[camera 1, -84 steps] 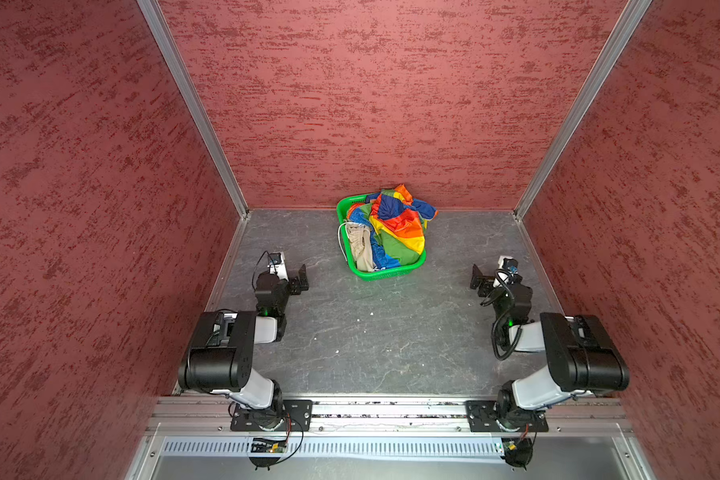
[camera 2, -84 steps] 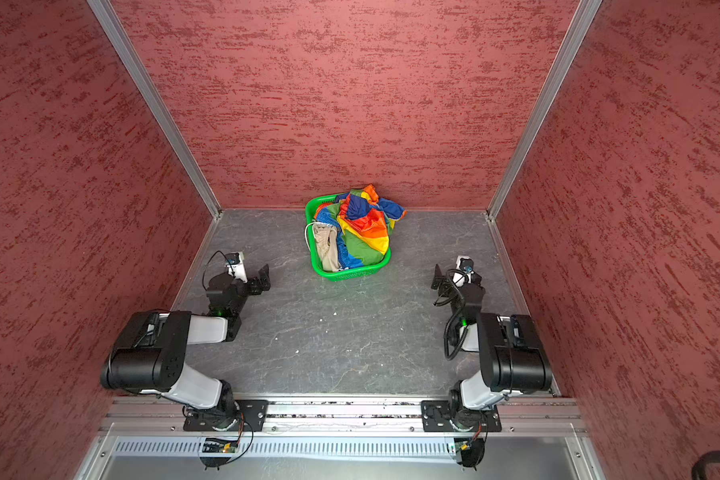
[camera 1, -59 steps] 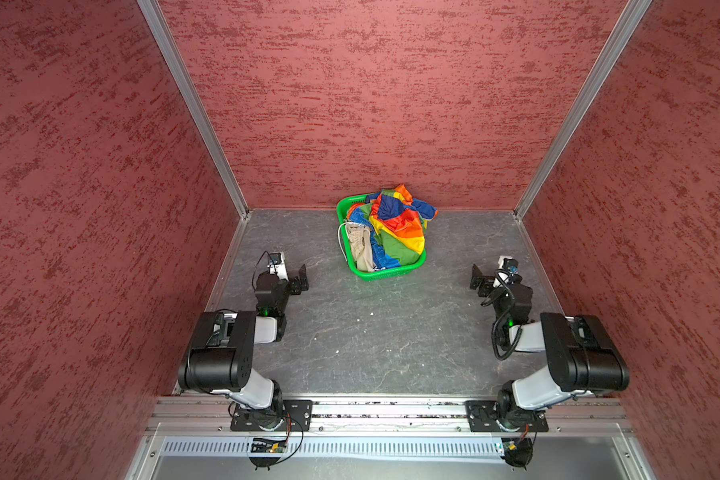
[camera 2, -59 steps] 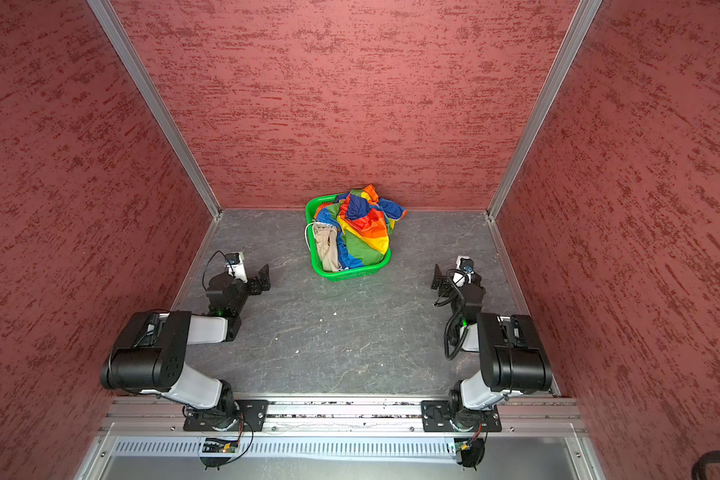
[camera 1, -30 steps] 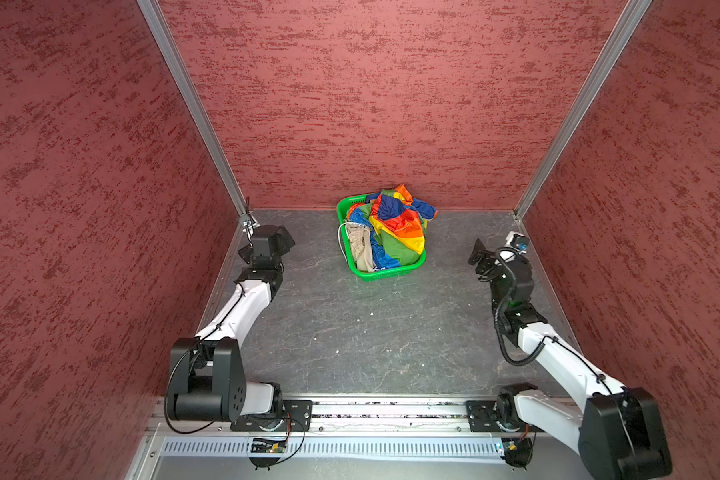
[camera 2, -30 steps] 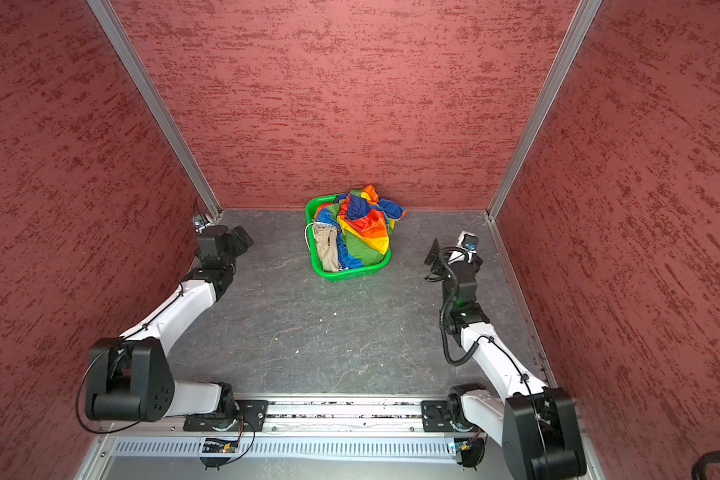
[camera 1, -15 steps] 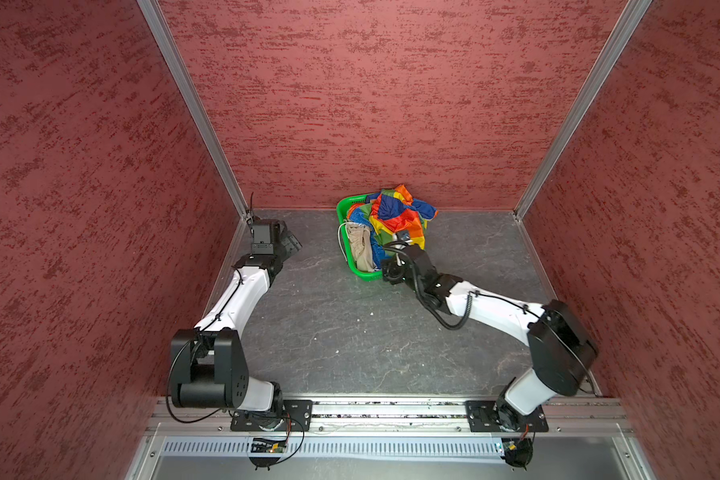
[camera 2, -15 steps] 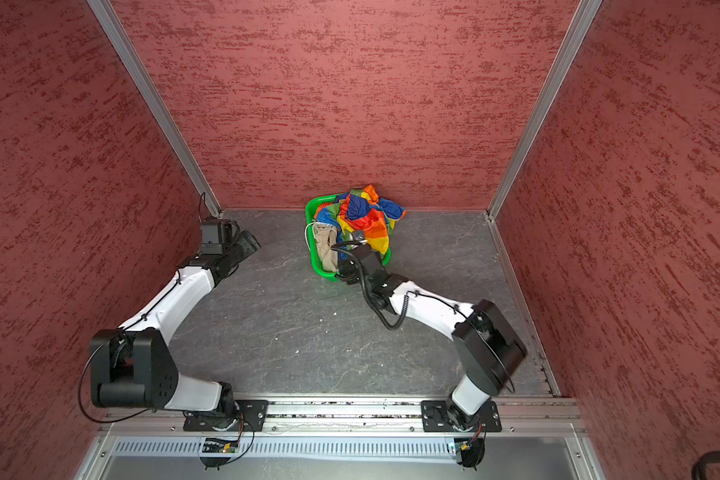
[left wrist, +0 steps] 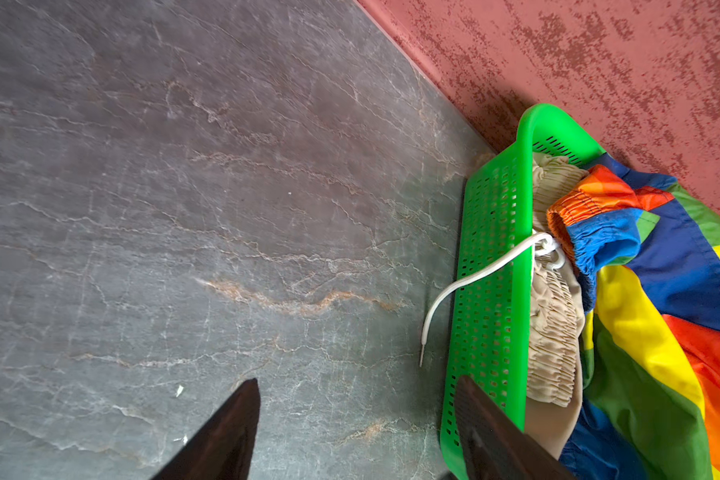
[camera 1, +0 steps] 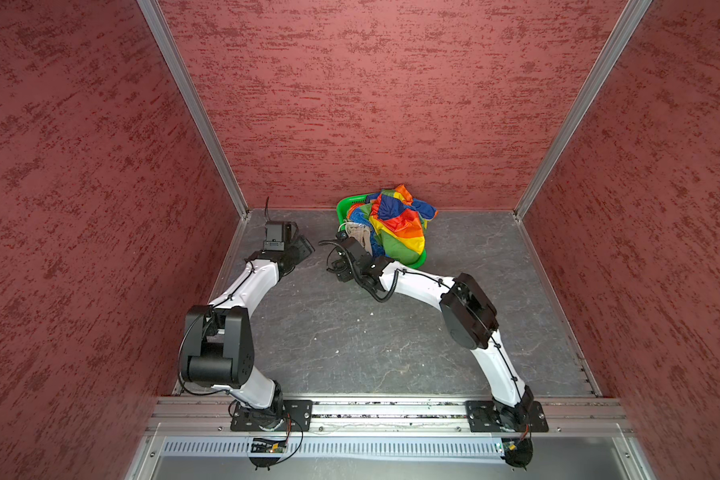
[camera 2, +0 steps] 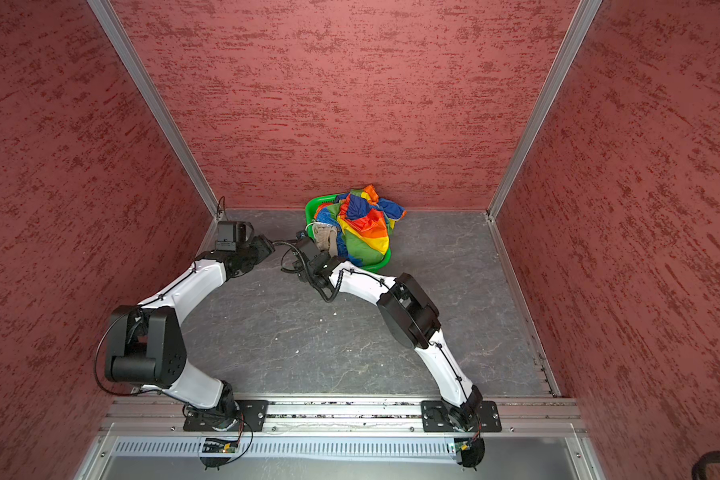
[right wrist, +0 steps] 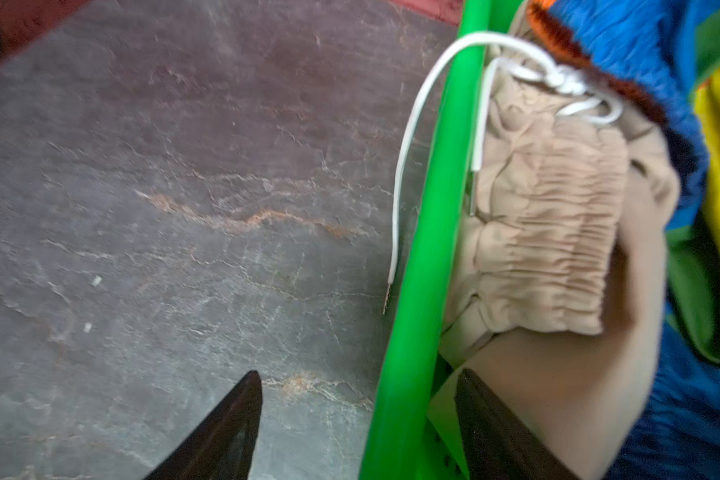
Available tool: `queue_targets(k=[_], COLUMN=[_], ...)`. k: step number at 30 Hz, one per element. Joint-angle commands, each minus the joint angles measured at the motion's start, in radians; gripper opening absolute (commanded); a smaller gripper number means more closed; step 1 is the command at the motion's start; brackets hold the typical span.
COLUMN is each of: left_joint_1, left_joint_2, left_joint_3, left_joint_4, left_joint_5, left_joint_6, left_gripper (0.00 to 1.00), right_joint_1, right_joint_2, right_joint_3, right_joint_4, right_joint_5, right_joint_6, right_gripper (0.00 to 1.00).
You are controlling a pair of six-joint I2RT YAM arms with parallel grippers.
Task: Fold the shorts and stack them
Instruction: 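Lower both grippers into the basket onto the rainbow shorts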
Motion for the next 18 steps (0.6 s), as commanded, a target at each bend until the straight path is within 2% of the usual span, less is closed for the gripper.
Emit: queue_targets(k=[1, 2, 3, 5, 9, 12, 13, 14, 15, 16, 18], left_joint_1=[-0.003, -0.002, -0.002, -0.003, -0.004, -0.007, -0.01, -0.014, -0.019, -0.03, -0.057], left_joint_2=[0.001, 0.006, 0.011, 0.026, 0.06, 0.087, 0.097, 0.108, 0.12, 0.135, 0.167], left_joint_3=[-0.01, -0.007, 0.001, 0.021, 0.072, 0.109, 0.121, 0.133, 0.146, 0.158, 0.192], left_joint_4=[0.005, 0.004, 0.002, -0.002, -0.016, -0.017, -0.018, -0.017, -0.015, -0.016, -0.02], left_joint_5=[0.012, 0.013, 0.017, 0.029, 0.045, 0.061, 0.068, 0.078, 0.085, 0.086, 0.084], left_joint_6=[0.003, 0.003, 0.003, 0.003, -0.005, -0.018, -0.023, -0.03, -0.037, -0.044, -0.048], left_gripper=[0.75, 0.75, 0.75, 0.75, 0.75, 0.75, 0.76, 0.76, 0.77, 0.77, 0.78], right_joint_1=[-0.002, -0.002, -0.002, -0.002, -0.005, -0.011, -0.016, -0.028, -0.041, -0.06, -0.109], right_joint_2=[-0.007, -0.023, -0.049, -0.122, -0.335, -0.53, -0.59, -0.662, -0.721, -0.793, -0.93], right_joint_3=[0.018, -0.008, -0.047, -0.155, -0.446, -0.678, -0.744, -0.816, -0.872, -0.937, -1.031], right_joint_4=[-0.096, -0.092, -0.076, -0.034, 0.03, 0.062, 0.068, 0.073, 0.075, 0.08, 0.08], right_joint_5=[0.009, 0.009, 0.008, -0.02, -0.026, -0.041, -0.034, -0.033, -0.033, -0.014, 0.022], right_joint_6=[0.01, 0.002, -0.016, -0.069, -0.152, -0.195, -0.188, -0.172, -0.146, -0.106, -0.007], right_gripper=[0.52, 0.42, 0.37, 0.32, 0.26, 0.27, 0.3, 0.41, 0.58, 0.71, 0.79])
